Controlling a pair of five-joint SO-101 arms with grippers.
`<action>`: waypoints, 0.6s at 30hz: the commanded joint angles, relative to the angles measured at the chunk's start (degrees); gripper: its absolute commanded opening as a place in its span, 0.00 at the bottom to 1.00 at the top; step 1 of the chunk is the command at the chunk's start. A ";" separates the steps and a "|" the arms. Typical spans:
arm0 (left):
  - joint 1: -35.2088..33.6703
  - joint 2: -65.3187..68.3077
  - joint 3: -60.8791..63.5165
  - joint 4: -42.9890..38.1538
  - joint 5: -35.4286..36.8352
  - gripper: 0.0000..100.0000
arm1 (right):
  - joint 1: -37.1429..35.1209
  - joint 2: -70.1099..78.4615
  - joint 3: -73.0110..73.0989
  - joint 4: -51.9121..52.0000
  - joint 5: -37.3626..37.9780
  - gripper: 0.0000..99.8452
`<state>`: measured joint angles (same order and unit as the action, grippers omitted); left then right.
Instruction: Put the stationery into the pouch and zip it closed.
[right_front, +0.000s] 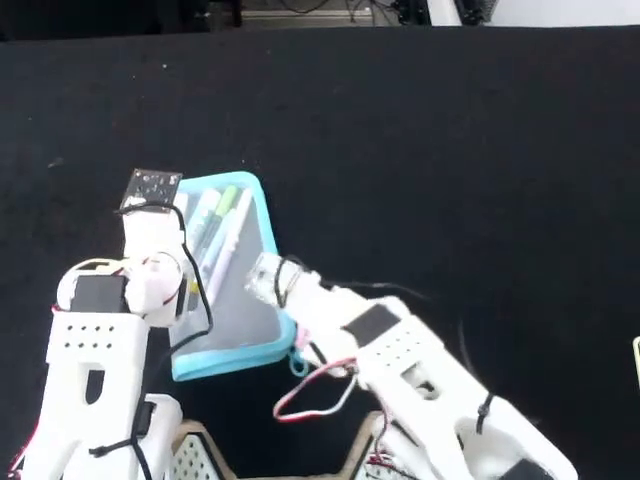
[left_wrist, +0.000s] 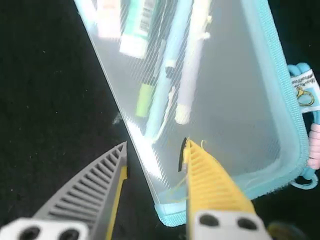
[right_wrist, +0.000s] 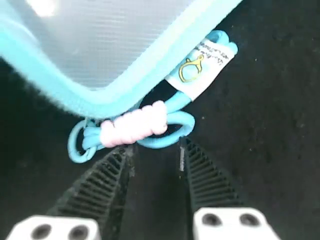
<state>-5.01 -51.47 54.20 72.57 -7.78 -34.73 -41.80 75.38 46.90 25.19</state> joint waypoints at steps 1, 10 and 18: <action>0.66 -1.14 -0.31 -0.79 0.44 0.18 | 0.35 -3.38 3.91 -7.82 0.79 0.13; 0.66 -1.23 -0.31 -0.44 0.44 0.18 | 4.48 -4.00 2.95 -8.09 1.58 0.13; 0.66 -1.23 -0.04 -0.53 0.53 0.18 | 4.22 -4.09 4.79 -8.35 19.43 0.13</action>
<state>-5.01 -51.47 54.64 72.57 -7.87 -31.12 -44.26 80.48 39.60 41.98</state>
